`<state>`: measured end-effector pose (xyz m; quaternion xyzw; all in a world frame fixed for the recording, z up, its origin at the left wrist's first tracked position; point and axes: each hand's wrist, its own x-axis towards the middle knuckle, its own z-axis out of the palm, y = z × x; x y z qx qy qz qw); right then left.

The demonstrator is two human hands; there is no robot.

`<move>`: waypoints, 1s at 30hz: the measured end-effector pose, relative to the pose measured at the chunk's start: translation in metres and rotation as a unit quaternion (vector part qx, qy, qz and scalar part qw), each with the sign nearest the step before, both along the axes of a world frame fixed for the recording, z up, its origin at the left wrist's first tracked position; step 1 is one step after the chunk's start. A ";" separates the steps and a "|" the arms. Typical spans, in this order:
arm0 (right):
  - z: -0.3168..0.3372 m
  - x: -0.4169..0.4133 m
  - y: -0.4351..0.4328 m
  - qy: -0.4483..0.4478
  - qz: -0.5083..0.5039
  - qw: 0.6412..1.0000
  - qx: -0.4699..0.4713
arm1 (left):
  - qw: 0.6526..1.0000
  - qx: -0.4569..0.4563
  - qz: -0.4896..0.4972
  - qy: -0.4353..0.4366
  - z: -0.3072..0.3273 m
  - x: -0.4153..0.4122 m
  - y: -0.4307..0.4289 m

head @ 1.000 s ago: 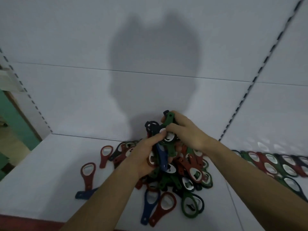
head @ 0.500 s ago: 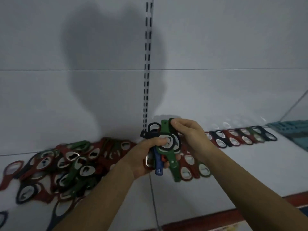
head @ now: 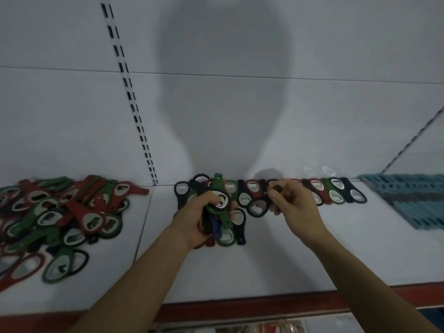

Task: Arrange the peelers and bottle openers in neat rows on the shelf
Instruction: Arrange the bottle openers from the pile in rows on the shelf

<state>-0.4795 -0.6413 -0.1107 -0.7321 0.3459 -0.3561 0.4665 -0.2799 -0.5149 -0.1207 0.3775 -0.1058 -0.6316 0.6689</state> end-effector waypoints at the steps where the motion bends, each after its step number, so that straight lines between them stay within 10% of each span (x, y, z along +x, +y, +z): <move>1: -0.003 -0.006 -0.003 0.017 0.011 1.000 -0.013 | 1.000 0.002 0.015 -0.019 0.000 -0.004 -0.001; 8: -0.030 -0.005 -0.008 0.203 0.046 0.972 -0.111 | 0.992 0.036 0.046 -0.107 -0.004 -0.024 -0.003; 30: -0.043 -0.031 -0.004 0.252 0.195 0.907 -0.274 | 0.985 0.069 0.046 -0.149 0.010 -0.030 0.003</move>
